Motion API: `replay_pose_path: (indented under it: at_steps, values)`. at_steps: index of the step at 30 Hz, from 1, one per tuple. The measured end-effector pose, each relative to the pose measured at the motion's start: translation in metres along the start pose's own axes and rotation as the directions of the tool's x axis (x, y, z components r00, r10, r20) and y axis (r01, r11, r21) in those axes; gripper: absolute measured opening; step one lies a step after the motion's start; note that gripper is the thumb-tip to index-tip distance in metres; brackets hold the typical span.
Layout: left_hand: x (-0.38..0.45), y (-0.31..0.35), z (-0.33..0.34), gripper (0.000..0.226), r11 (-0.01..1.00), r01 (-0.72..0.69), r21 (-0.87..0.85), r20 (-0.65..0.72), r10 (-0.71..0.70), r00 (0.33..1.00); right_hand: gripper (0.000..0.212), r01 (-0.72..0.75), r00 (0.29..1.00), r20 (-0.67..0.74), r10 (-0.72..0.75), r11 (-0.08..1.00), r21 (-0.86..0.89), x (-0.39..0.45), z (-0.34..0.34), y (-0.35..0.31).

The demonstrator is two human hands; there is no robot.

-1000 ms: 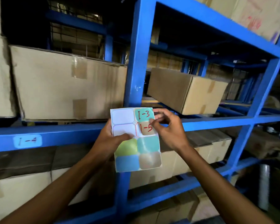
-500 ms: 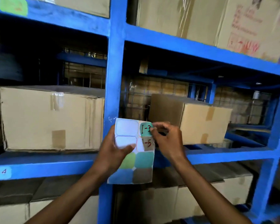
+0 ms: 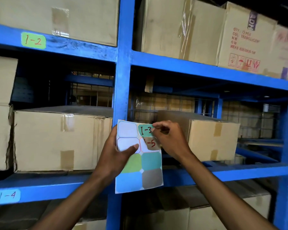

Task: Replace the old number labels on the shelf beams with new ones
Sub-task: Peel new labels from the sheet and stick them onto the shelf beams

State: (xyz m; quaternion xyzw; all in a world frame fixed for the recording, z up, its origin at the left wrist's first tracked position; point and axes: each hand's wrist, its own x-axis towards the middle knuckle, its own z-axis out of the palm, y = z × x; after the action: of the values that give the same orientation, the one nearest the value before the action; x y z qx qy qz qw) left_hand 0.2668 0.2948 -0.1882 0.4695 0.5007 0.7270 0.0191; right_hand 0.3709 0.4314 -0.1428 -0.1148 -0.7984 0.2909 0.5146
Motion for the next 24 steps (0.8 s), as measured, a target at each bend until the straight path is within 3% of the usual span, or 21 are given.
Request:
replay_pose_path:
  at_steps: [2,6,7,10,15,19,22,24]
  values:
    - [0.001,0.001,-0.004,0.056,1.000,-0.011,0.010,-0.013,0.011,1.000,0.017,0.017,1.000,-0.014,-0.016,1.000,0.019,-0.001,0.005,-0.004]
    - [0.004,-0.002,-0.021,0.102,0.985,-0.076,0.153,-0.021,0.080,0.997,0.024,0.029,0.999,-0.027,-0.028,0.999,0.036,0.001,0.013,-0.009]
    - [0.005,-0.001,-0.024,0.104,0.978,-0.107,0.181,0.004,0.109,0.994,0.025,0.039,0.999,-0.018,-0.038,0.999,0.034,0.002,0.015,-0.010]
    - [0.004,0.002,-0.028,0.072,0.942,-0.188,0.279,0.037,0.185,0.982,0.021,0.063,0.998,0.001,-0.063,0.998,0.027,0.003,0.019,-0.012]
    - [0.010,0.003,-0.028,0.011,0.966,-0.022,0.258,-0.122,0.055,0.991,0.016,0.093,0.995,0.022,-0.093,0.995,-0.020,0.002,0.025,-0.017]
    - [0.015,0.005,-0.024,0.037,0.837,-0.094,0.540,-0.124,0.189,0.974,0.017,0.109,0.994,0.013,-0.109,0.993,-0.043,0.001,0.030,-0.019]
    - [0.021,0.000,-0.023,0.035,0.779,-0.113,0.617,-0.099,0.220,0.971,0.015,0.067,0.997,0.025,-0.067,0.998,-0.005,0.003,0.030,-0.021]
    - [0.022,-0.002,-0.023,0.033,0.730,-0.162,0.664,-0.040,0.251,0.967,0.015,-0.046,0.999,0.032,0.044,0.995,0.088,0.006,0.028,-0.026]
